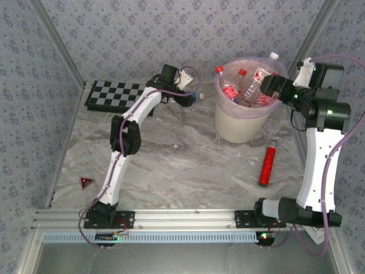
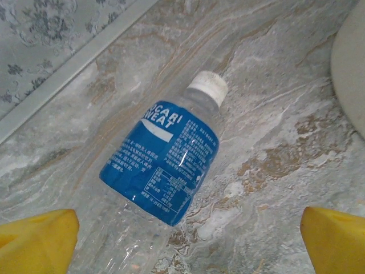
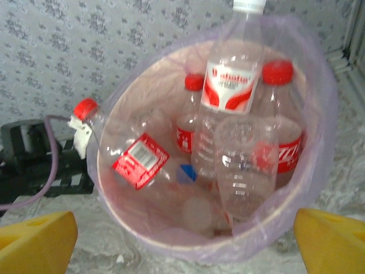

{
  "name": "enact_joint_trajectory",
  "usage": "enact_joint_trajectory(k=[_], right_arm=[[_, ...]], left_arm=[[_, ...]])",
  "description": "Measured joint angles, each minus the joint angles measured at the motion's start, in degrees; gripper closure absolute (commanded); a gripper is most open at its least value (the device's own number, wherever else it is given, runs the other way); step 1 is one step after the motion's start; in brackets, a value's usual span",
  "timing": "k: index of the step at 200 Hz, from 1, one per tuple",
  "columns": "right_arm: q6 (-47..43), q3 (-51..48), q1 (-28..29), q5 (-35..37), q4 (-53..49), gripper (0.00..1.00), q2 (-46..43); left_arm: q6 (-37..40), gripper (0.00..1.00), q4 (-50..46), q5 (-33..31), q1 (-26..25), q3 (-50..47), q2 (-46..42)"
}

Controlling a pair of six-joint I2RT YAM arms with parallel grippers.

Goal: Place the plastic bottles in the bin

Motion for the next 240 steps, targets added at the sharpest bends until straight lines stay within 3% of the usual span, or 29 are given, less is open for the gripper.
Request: enact_joint_trajectory(k=[62, 113, 149, 181, 209, 240], right_arm=[[0.90, -9.07, -0.44, -4.94, 0.81, 0.02, -7.93], [1.29, -17.99, -0.55, -8.50, 1.90, 0.03, -10.93], [1.70, -19.93, -0.55, -8.96, 1.99, 0.03, -11.47], [1.84, -19.78, -0.55, -9.01, 2.29, 0.03, -13.64], [2.27, -18.73, -0.55, -9.20, 2.56, 0.04, -14.25], [4.94, -17.84, -0.52, -11.13, 5.14, 0.05, -14.45]], left_arm=[[1.40, 0.01, -0.50, -10.03, 0.28, 2.80, 6.10], [1.36, 0.37, -3.96, -11.80, 0.33, 4.28, 9.20], [-0.09, 0.51, -5.33, -11.61, 0.33, 3.93, 8.50], [-1.92, 0.61, -4.96, -11.54, 0.33, -2.95, 2.97], [-4.15, 0.63, -2.62, -11.91, 0.33, -10.16, -4.81], [-8.98, 0.63, 4.39, -12.02, 0.33, -25.51, -19.96]])
